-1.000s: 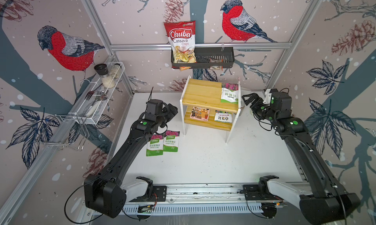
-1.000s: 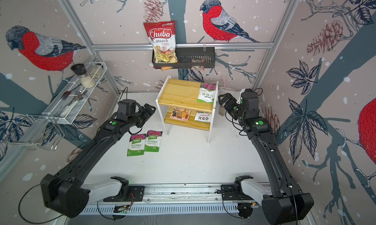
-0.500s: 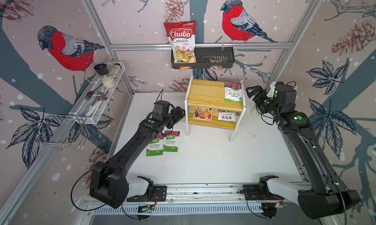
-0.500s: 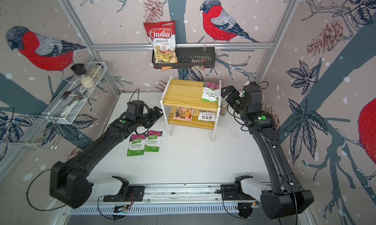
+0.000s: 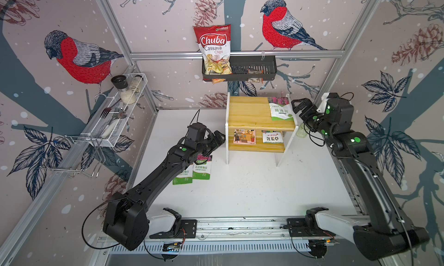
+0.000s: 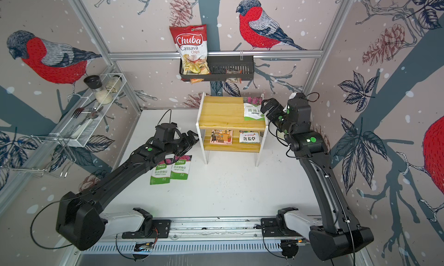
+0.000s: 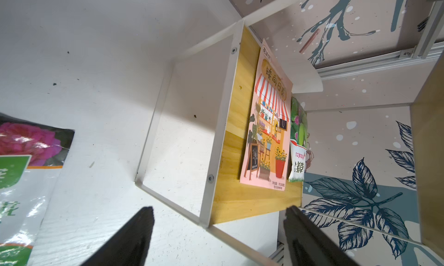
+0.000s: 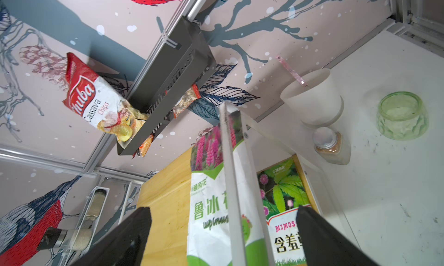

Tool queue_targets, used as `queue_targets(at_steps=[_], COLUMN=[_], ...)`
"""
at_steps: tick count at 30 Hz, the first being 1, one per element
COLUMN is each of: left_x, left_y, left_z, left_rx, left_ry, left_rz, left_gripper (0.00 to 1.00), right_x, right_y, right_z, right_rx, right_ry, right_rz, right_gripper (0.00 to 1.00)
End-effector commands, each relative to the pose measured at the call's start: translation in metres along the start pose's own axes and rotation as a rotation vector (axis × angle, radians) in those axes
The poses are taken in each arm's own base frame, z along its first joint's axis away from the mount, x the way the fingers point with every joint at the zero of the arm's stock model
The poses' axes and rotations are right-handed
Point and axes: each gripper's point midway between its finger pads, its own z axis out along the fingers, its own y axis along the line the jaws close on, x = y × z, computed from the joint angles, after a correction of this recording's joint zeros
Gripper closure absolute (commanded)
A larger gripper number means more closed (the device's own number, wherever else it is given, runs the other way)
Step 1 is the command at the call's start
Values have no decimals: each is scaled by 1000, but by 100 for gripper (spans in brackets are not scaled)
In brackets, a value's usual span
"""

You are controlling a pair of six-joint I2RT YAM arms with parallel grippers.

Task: Take the seed bag off the shelf
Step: Pick up the seed packet from the shelf.

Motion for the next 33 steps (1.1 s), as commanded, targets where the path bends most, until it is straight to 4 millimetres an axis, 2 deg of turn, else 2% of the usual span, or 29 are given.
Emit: queue_targets(at_steps=[1, 6, 8, 9, 16, 20, 24, 30, 33], left_x=[-6, -10, -7, -6, 2, 3, 3, 1, 1], left_y=[-11, 0, 8, 10, 23, 27, 31, 37, 41], left_z=[-12, -36, -41, -44, -53, -57, -59, -59, -57], left_rx=[2, -48, -59, -62, -66, -65, -70, -78, -79], left_ry=[-28, -99, -112, -117, -120, -127, -131, -134, -128], left_rz=[36, 32, 26, 23, 3, -6, -13, -25, -35], left_gripper=[11, 11, 11, 11, 11, 11, 11, 11, 11], right_x=[-25, -16, -11, -6, 9, 15, 24, 30, 40], right_y=[25, 54, 67, 70, 95, 93, 83, 72, 64], right_z=[-15, 3, 8, 19, 54, 72, 85, 88, 93], right_rx=[-59, -92, -114, -111, -123, -104, -40, 51, 90], right_ry=[-118, -74, -60, -38, 26, 54, 96, 128, 177], right_rz=[-41, -101, -121, -128, -185, -188, -172, -173, -173], right_gripper=[0, 2, 4, 4, 5, 4, 0, 0, 0])
